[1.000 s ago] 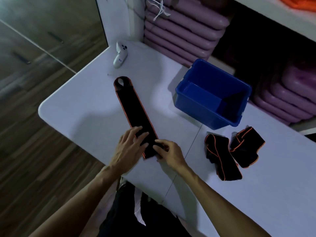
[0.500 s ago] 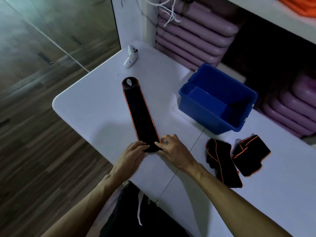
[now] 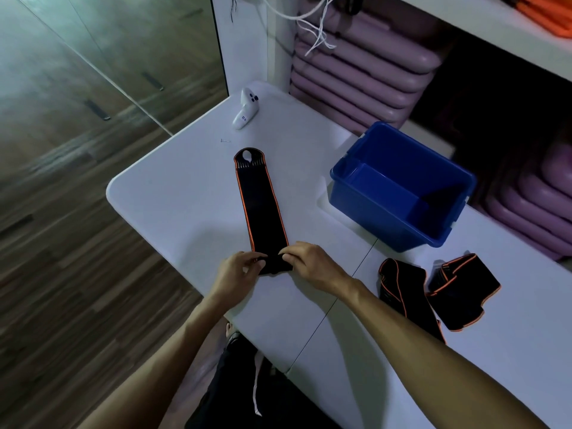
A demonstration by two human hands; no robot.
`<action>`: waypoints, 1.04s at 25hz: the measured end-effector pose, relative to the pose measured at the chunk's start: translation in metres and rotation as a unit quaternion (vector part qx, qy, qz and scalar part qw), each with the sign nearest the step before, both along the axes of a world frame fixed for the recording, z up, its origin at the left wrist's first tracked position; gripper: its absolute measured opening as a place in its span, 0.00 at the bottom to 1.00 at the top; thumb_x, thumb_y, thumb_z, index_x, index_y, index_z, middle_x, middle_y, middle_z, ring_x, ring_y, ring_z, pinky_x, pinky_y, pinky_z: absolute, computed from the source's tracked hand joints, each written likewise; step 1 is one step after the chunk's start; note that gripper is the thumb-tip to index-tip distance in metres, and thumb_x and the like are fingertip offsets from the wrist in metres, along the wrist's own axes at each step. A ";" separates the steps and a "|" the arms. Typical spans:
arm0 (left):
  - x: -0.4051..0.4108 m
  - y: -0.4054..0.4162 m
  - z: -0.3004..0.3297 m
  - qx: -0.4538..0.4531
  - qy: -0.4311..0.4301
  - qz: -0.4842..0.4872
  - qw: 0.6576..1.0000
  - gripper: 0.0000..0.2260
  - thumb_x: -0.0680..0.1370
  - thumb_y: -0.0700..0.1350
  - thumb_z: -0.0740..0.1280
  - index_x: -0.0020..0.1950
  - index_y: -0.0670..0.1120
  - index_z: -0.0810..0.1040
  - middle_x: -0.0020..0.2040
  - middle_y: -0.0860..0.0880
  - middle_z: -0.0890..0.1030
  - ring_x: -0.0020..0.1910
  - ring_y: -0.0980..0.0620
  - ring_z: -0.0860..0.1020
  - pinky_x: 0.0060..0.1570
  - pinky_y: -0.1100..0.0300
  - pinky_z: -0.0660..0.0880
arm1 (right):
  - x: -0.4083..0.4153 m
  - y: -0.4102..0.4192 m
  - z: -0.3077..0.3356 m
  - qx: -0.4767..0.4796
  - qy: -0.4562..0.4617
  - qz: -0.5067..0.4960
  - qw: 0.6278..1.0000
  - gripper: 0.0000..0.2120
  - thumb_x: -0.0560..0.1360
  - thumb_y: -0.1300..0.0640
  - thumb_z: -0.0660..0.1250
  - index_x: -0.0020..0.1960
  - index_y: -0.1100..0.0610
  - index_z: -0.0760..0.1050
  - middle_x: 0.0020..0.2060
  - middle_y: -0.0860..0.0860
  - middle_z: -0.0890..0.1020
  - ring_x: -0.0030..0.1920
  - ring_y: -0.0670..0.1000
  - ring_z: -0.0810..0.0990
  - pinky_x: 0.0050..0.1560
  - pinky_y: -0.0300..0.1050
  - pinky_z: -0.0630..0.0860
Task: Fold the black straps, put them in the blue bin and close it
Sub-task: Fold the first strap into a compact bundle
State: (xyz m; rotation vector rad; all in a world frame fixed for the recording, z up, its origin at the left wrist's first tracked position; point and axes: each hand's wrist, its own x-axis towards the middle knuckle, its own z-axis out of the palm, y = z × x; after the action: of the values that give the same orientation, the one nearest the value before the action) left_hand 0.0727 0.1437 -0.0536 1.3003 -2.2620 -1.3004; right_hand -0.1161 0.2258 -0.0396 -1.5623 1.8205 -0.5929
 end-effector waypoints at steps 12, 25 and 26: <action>-0.009 0.004 0.000 -0.172 -0.038 0.042 0.983 0.07 0.76 0.43 0.68 0.53 0.46 0.78 0.47 0.48 0.77 0.43 0.50 0.74 0.41 0.55 0.74 | 0.018 -0.012 -0.013 -0.032 -0.039 -0.120 0.992 0.04 0.80 0.57 0.65 0.50 0.58 0.76 0.42 0.51 0.82 0.43 0.49 0.80 0.46 0.46 0.80; 0.009 0.011 -0.014 -0.356 -0.086 -0.150 0.918 0.19 0.71 0.44 0.73 0.60 0.40 0.77 0.54 0.44 0.81 0.50 0.43 0.81 0.43 0.54 0.79 | 0.008 0.020 -0.028 -0.104 0.218 0.049 0.969 0.26 0.76 0.49 0.69 0.69 0.61 0.72 0.62 0.56 0.76 0.56 0.57 0.75 0.47 0.54 0.80; 0.010 0.009 -0.012 -0.354 -0.079 -0.148 0.920 0.17 0.73 0.44 0.70 0.60 0.39 0.77 0.52 0.44 0.82 0.49 0.44 0.81 0.43 0.53 0.79 | 0.008 0.017 -0.025 -0.105 0.209 0.053 0.971 0.24 0.77 0.50 0.67 0.69 0.62 0.72 0.60 0.55 0.77 0.55 0.57 0.75 0.46 0.55 0.80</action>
State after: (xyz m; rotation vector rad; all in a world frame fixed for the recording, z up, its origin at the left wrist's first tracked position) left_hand 0.0822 0.1530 -0.0658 0.8366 -2.7274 -0.3376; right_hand -0.1085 0.2427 -0.0651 -2.0375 2.0096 -0.4404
